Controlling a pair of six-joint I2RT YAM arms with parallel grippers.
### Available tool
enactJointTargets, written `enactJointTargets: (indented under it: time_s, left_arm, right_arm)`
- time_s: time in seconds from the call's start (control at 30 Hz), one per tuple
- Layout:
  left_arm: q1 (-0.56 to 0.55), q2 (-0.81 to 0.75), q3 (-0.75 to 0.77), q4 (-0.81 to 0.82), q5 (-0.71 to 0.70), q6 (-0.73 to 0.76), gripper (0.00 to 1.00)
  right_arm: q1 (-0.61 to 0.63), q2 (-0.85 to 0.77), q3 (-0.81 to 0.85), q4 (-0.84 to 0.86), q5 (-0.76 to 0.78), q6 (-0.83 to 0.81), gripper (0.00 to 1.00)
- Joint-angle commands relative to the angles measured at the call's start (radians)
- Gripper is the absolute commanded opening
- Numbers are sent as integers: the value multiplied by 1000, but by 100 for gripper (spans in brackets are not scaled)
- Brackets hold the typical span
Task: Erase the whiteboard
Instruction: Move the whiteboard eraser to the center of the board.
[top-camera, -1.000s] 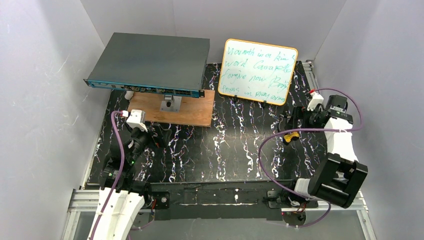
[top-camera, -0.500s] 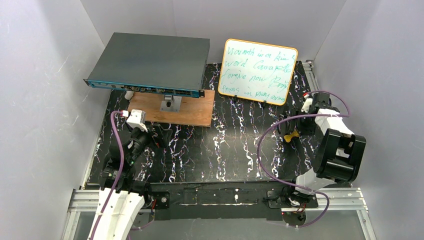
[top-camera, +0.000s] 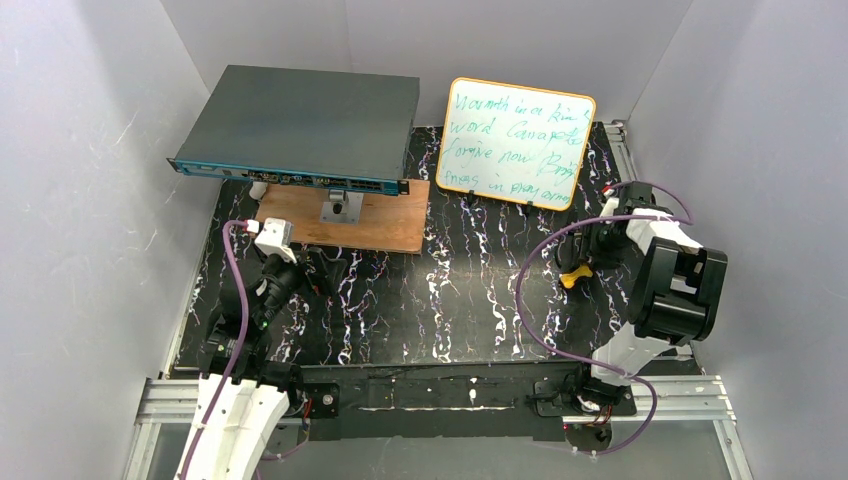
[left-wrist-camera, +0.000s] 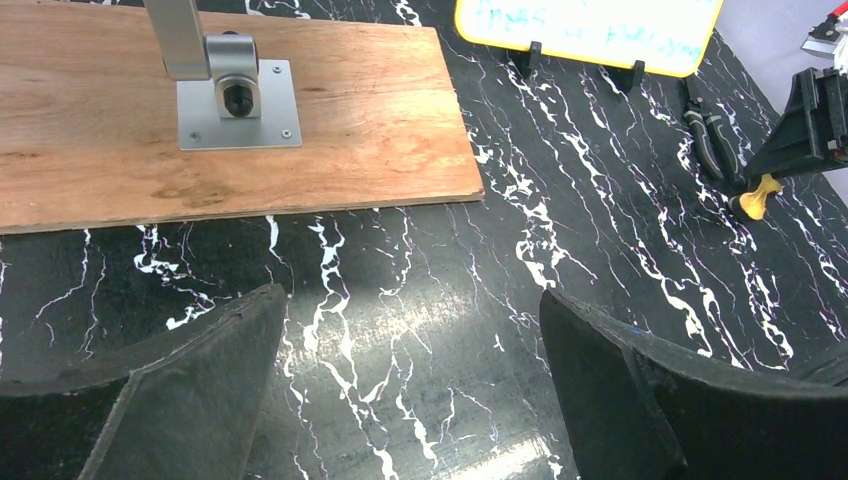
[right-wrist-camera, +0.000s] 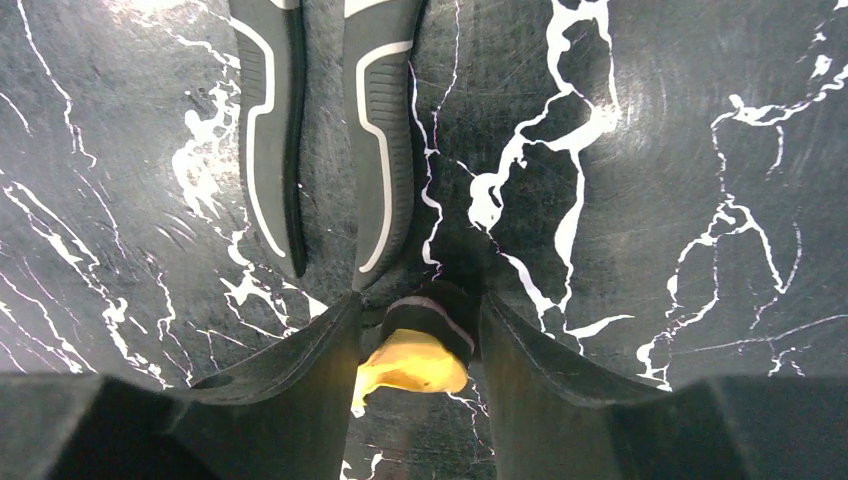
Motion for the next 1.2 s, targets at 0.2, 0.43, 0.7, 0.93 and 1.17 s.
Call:
enactJointTargets:
  time_s: [0.2, 0.43, 0.7, 0.93, 1.17]
  left_arm:
    - [-1, 3, -3, 19, 21, 8, 98]
    - [-1, -1, -3, 19, 30, 8, 98]
    - [-1, 1, -3, 22, 33, 10, 98]
    - [-1, 6, -6, 35, 73, 11, 98]
    - [-9, 9, -38, 134, 312, -15, 98]
  right_arm:
    - [20, -62, 7, -29, -8, -40, 61]
    - [19, -26, 19, -70, -22, -72, 62]
    - [21, 18, 31, -91, -21, -77, 53]
    - [28, 33, 34, -125, -82, -95, 31]
    - [70, -14, 30, -147, -191, -119, 10]
